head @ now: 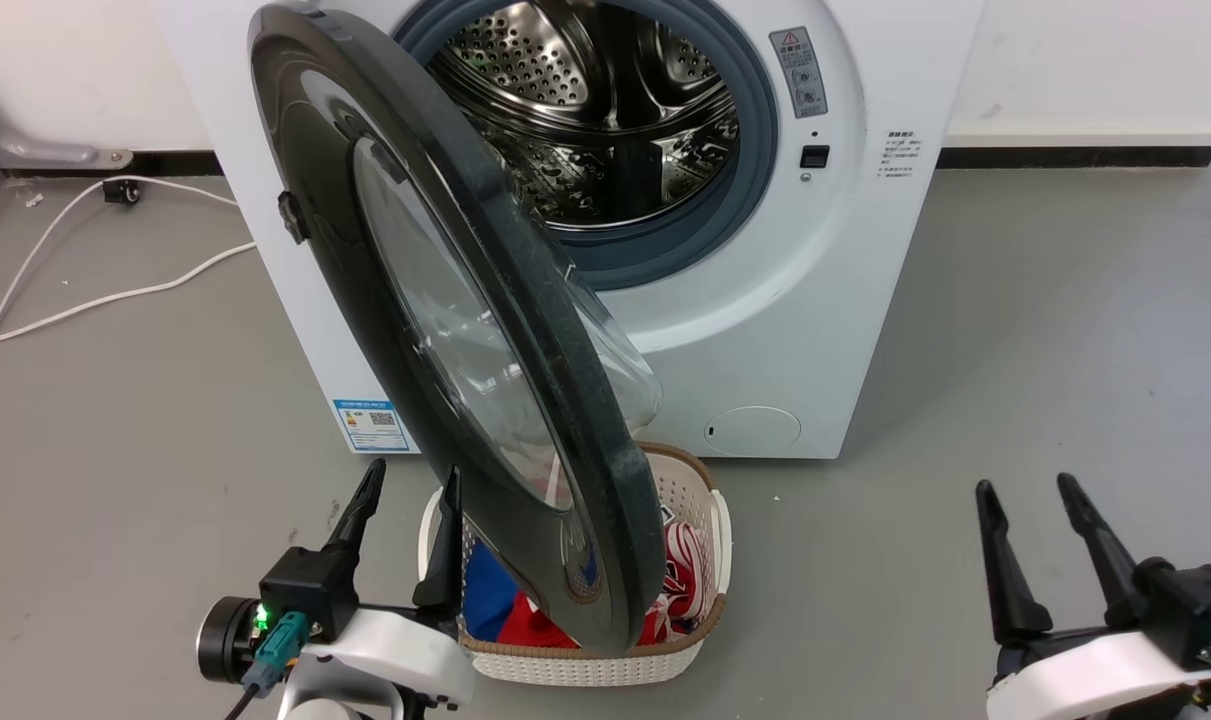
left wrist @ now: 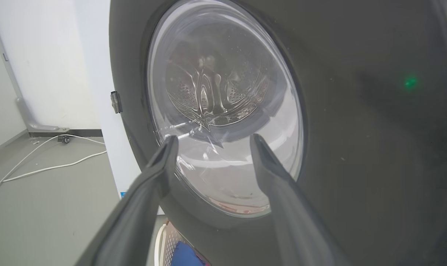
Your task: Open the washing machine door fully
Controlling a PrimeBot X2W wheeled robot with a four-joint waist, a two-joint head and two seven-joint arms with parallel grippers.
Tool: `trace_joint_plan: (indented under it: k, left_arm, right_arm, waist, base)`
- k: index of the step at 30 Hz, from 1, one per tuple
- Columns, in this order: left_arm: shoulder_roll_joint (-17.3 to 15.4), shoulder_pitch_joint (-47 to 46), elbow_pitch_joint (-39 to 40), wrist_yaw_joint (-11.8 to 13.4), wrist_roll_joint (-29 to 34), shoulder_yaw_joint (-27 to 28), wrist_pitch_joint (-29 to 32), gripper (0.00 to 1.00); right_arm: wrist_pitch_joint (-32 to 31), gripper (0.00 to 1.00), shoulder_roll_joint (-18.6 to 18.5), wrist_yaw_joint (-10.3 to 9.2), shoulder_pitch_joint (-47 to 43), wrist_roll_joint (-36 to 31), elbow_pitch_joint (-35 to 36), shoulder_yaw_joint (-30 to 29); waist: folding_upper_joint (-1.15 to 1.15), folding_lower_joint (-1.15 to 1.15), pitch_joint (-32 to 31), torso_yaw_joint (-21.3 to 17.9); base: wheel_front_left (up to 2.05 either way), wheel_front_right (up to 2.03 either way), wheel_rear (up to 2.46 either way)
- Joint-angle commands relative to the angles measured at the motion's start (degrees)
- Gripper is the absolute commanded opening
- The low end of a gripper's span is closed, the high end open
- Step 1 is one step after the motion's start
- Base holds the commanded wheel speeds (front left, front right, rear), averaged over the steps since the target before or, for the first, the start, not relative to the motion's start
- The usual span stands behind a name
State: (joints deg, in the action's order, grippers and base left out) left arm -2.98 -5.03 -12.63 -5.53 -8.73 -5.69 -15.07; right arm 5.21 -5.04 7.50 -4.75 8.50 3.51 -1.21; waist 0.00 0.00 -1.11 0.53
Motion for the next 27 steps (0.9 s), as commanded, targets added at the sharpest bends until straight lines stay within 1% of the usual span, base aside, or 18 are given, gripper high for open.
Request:
trace_joint_plan:
  k: [1, 4, 18, 19, 20, 21, 27]
  left_arm:
    - [0.02, -0.20, -0.14, -0.03, 0.50, -0.09, -0.14, 1.00]
    - [0.04, -0.16, -0.38, -0.10, 0.54, -0.21, -0.14, 1.00]
    - [0.08, -0.31, -1.03, 0.20, 0.57, -0.23, -0.14, 1.00]
    - [0.08, -0.31, -1.25, 0.18, 0.54, -0.24, -0.14, 0.46]
    - [0.08, -0.37, -1.39, 0.17, 0.53, -0.24, -0.14, 0.09]
    - [0.07, -0.47, -1.45, 0.17, 0.60, -0.23, -0.14, 0.00]
    - [-0.01, -0.83, -1.79, -0.03, 0.43, -0.03, -0.14, 0.00]
  right_arm:
    - [0.51, 1.00, -0.02, -0.01, 0.08, 0.30, -0.42, 0.28]
    - [0.72, 1.00, 0.14, -0.01, 0.48, 1.19, -1.25, 0.57]
    - [0.11, 1.00, 0.50, -0.01, 0.29, 0.69, -1.46, 0.31]
    - [0.07, 1.00, 0.55, -0.01, 0.21, 0.60, -1.42, 0.34]
    - [0.07, 1.00, 0.59, -0.01, 0.16, 0.57, -1.37, 0.36]
    - [0.06, 1.00, 0.63, -0.01, 0.12, 0.58, -1.33, 0.40]
    - [0.00, 1.00, 0.85, -0.01, 0.04, 0.50, -1.23, 0.38]
  waist:
    - [0.00, 0.00, 0.02, 0.09]
    - [0.00, 0.00, 0.05, 0.19]
    - [0.00, 0.00, 0.05, 0.03]
    - [0.00, 0.00, 0.07, 0.03]
    - [0.00, 0.00, 0.09, 0.04]
    - [0.00, 0.00, 0.10, 0.02]
    - [0.00, 0.00, 0.12, 0.04]
  base:
    - [0.00, 0.00, 0.00]
    - [0.00, 0.00, 0.00]
    - [0.00, 0.00, 0.00]
    - [0.00, 0.00, 0.00]
    - [0.00, 0.00, 0.00]
    - [0.00, 0.00, 0.00]
    - [0.00, 0.00, 0.00]
